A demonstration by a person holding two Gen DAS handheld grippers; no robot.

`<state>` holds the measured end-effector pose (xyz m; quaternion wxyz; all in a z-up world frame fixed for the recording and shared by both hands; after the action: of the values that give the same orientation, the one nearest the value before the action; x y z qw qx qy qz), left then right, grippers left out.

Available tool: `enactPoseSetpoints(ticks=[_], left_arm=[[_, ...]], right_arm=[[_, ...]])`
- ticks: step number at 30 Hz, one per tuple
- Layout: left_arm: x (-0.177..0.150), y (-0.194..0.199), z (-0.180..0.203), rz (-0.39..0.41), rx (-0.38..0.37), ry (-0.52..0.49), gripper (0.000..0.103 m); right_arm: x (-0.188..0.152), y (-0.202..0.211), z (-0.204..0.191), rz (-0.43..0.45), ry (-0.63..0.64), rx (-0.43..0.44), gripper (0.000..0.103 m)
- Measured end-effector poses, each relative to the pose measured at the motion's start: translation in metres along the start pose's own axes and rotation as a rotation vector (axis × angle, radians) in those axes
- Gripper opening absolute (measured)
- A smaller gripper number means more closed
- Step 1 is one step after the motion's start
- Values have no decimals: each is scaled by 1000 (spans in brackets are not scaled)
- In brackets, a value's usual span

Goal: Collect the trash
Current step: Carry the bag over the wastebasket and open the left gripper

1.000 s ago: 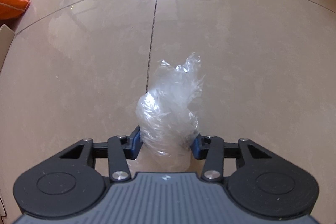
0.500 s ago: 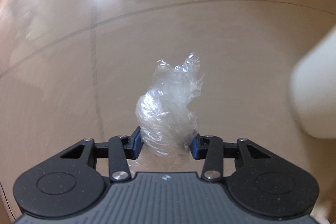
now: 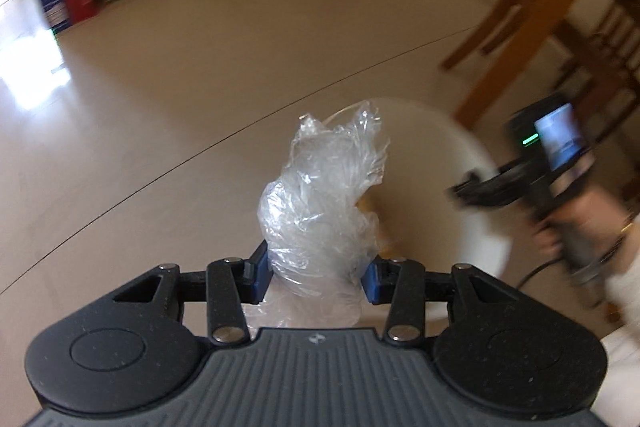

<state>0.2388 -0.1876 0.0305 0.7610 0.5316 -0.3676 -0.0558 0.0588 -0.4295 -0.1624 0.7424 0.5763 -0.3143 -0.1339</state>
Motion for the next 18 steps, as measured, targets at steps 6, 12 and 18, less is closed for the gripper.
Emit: enactPoseSetpoints(ticks=[6,12,18], left_arm=[[33,-31,34,17,-75,26,43],[38,-60,43,18,-105,99,67],[40,-55,49,53,-119,123,85]], right_arm=[[2,1,6,-12,-36,43,24],[-1,2,6,-2,-19,54,24],[-1,7,10,4,-23,79,24]])
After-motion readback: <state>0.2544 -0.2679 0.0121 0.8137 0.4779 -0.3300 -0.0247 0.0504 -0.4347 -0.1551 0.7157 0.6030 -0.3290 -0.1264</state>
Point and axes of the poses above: each gripper's, at about its wrist camera, not at the fingertips, and y roughly against the way its jaws point, z to its right, x to its top, the point moved 2 cm from there along -y, roughly the way its jaws point, and after that the axes turned 6 degrees about -y, right-handed, at the moved point
